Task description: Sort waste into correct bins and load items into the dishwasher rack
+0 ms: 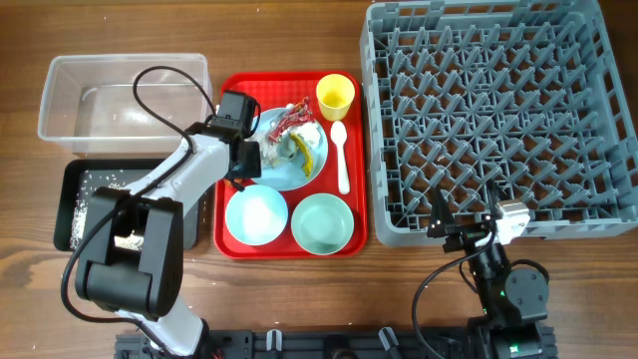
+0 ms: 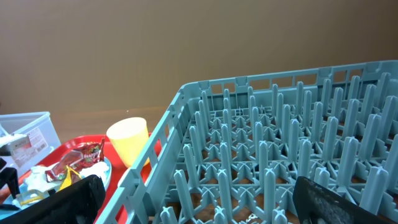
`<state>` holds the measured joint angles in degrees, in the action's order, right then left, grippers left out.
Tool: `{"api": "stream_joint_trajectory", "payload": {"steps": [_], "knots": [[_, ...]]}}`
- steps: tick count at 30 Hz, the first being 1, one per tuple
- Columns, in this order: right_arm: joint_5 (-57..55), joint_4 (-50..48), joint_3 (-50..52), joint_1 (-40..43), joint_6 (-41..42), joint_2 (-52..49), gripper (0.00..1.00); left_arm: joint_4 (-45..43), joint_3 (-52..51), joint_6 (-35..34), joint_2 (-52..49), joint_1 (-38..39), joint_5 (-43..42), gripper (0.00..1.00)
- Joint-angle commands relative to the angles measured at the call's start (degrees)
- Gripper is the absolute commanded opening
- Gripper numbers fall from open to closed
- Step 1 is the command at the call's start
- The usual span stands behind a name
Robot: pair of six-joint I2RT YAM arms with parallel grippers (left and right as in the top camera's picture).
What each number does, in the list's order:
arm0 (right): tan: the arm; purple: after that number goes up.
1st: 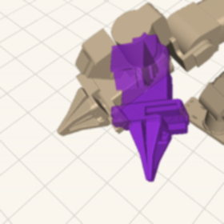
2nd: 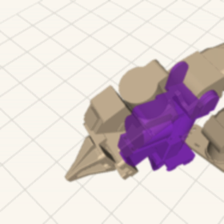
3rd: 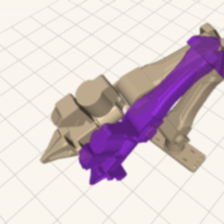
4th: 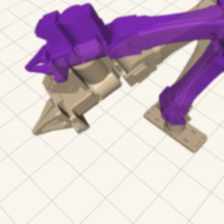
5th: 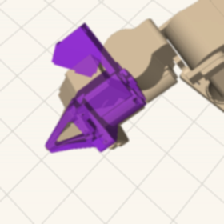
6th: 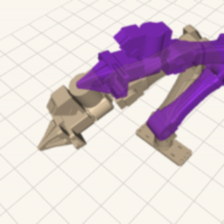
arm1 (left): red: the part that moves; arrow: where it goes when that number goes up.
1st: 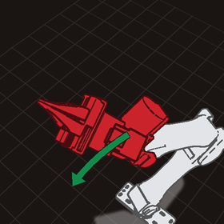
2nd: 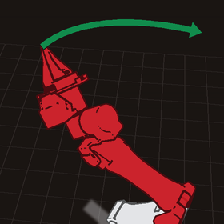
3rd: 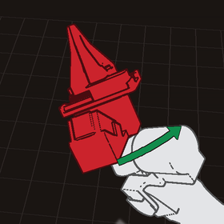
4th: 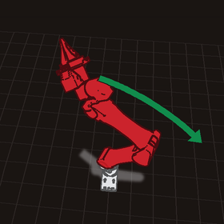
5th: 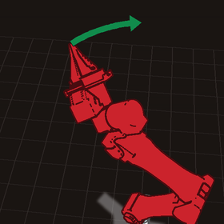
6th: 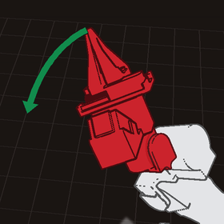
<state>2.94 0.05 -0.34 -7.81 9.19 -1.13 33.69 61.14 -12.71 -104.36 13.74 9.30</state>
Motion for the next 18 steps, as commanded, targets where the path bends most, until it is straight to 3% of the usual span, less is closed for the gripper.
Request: {"api": "stream_joint_trajectory", "payload": {"steps": [1,8,12,14,17,18], "knots": [[-0.33,-0.17,0.04,-0.04,-0.13,0.11,1.00,1.44,2.01,0.50,2.49,-0.42,0.81,0.63],[-0.35,-0.17,0.04,-0.04,-0.11,0.11,1.00,2.78,2.64,0.44,8.87,-0.42,0.81,0.70],[-0.33,-0.17,0.04,-0.04,-0.11,0.11,1.00,4.70,2.62,0.33,8.96,-0.42,0.83,0.68],[-0.35,-0.17,0.04,-0.04,-0.13,0.11,1.00,5.44,2.62,0.31,8.85,-0.42,0.83,0.60],[-0.35,-0.17,0.04,-0.04,-0.11,0.11,1.00,6.21,2.62,0.28,8.83,-0.42,0.83,0.35],[-0.35,-0.17,0.04,-0.04,-0.13,0.11,1.00,6.23,2.62,0.28,8.83,-0.42,0.83,0.32]]}}
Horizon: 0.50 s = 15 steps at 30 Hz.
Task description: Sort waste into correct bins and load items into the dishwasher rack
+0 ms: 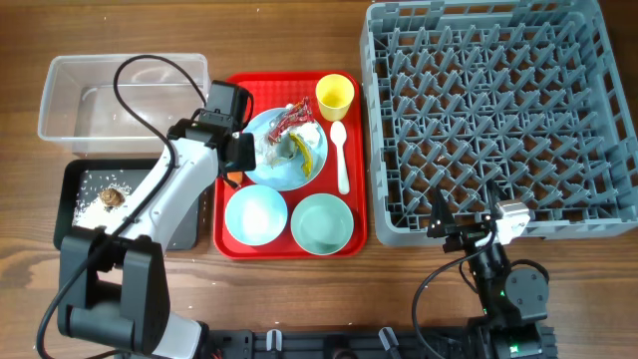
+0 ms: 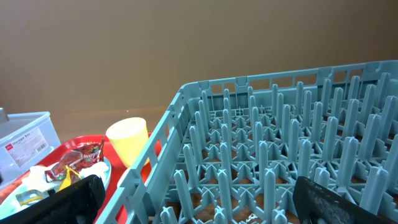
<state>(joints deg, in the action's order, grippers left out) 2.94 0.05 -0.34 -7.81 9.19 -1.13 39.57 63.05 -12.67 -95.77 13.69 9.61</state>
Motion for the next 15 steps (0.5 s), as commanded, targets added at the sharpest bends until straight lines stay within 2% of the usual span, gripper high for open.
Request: {"api": "stream_joint_trajectory", "payload": {"steps": [1,7,15], "knots": [[-0.33,-0.17,0.04,-0.04,-0.13,0.09,1.00,0.35,0.72,0.24,0.24,-0.37,0.52,0.31],[-0.33,-0.17,0.04,-0.04,-0.11,0.11,1.00,0.31,0.70,-1.75,0.00,-0.37,0.59,0.21],[-0.33,-0.17,0.04,-0.04,-0.13,0.11,1.00,-2.86,-2.91,-3.23,-0.04,-0.37,2.45,0.24]]}}
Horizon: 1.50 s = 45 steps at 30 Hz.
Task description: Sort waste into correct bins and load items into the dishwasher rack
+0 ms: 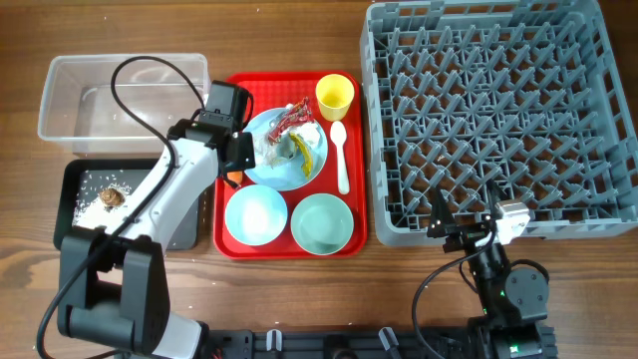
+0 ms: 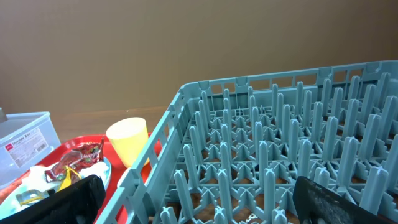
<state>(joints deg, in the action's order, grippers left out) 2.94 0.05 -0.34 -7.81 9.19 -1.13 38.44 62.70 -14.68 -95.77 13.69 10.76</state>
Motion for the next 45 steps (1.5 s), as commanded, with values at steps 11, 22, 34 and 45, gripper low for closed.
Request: {"api": "stream_joint_trajectory", "payload": {"steps": [11,22,34,45], "knots": [[-0.33,-0.17,0.04,-0.04,-0.13,0.11,1.00,-7.43,-7.74,-2.49,-0.09,-0.37,1.31,0.29],[-0.33,-0.17,0.04,-0.04,-0.13,0.11,1.00,-7.87,-7.76,-2.49,-1.03,-0.37,1.29,0.36],[-0.33,-0.17,0.04,-0.04,-0.11,0.11,1.00,-8.48,-8.33,-2.49,-1.77,-0.37,1.95,0.26],[-0.33,-0.17,0.04,-0.04,-0.11,0.11,1.00,-8.55,-8.39,-2.49,-1.77,-0.37,1.95,0.27]]}}
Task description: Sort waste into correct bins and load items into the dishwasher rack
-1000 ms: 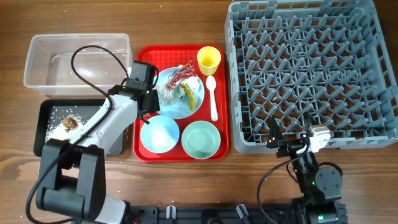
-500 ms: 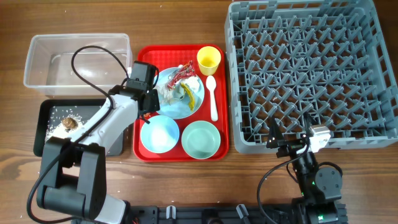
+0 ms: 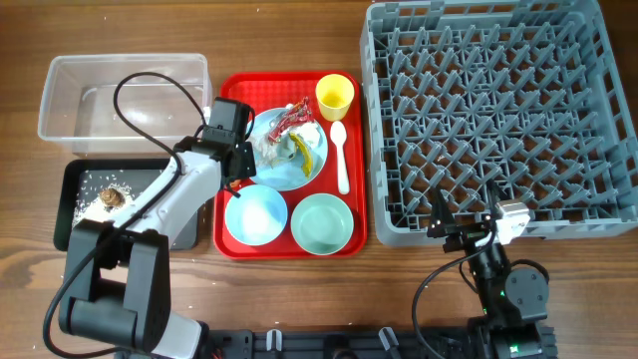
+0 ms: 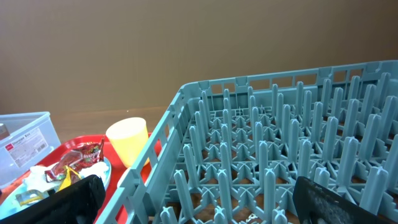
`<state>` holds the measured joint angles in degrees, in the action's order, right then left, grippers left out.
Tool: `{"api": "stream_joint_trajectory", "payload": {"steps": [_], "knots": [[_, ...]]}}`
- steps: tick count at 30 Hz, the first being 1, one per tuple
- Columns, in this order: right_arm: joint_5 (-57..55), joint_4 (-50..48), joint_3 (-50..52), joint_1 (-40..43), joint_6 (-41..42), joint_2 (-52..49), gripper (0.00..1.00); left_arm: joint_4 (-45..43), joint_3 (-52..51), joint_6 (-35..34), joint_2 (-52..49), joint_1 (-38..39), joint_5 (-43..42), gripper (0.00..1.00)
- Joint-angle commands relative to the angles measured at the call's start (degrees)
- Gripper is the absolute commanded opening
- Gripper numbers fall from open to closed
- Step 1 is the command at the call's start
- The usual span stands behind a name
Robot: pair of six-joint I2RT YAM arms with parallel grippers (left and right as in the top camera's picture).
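Note:
A red tray (image 3: 227,239) holds a blue plate (image 3: 284,175) with a red wrapper (image 3: 289,120), a banana peel (image 3: 307,150) and white tissue on it. Also on the tray are a yellow cup (image 3: 335,96), a white spoon (image 3: 341,155), a light blue bowl (image 3: 256,214) and a green bowl (image 3: 322,221). My left gripper (image 3: 237,165) is at the plate's left edge; its jaws are hidden under the wrist. My right gripper (image 4: 208,205) rests open at the near edge of the grey dishwasher rack (image 3: 498,120), holding nothing.
A clear plastic bin (image 3: 120,100) stands at the back left. In front of it, a black bin (image 3: 80,184) holds crumbs and a brown scrap (image 3: 112,197). The left arm's cable loops over both bins.
My left wrist has shifted slightly toward the near side along the plate's left edge. Nothing on the tray has moved, and the right arm is still.
My left gripper was at the plate's left edge with the arm lying over the black bin. It then sat a little farther back, leaving the brown scrap in the bin in view. Now it is slightly nearer again. The right gripper stayed open by the rack.

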<state>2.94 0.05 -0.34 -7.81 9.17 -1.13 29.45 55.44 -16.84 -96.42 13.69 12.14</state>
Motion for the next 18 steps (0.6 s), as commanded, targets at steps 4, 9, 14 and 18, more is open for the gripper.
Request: {"api": "stream_joint_trajectory", "payload": {"steps": [4,9,14,18], "knots": [[-0.33,-0.17,0.04,-0.04,-0.09,0.11,1.00,0.04,-1.25,-0.33,-1.11,-0.37,0.57,0.29],[-0.33,-0.17,0.04,-0.04,-0.09,0.11,1.00,-0.59,-1.90,-0.31,-1.11,-0.37,0.59,0.30],[-0.35,-0.17,0.04,-0.04,-0.11,0.11,1.00,-1.66,-3.61,-0.33,-1.11,-0.37,0.57,0.33],[-0.33,-0.17,0.04,-0.04,-0.09,0.11,1.00,-1.70,-3.74,-0.33,-1.11,-0.37,0.57,0.33]]}}
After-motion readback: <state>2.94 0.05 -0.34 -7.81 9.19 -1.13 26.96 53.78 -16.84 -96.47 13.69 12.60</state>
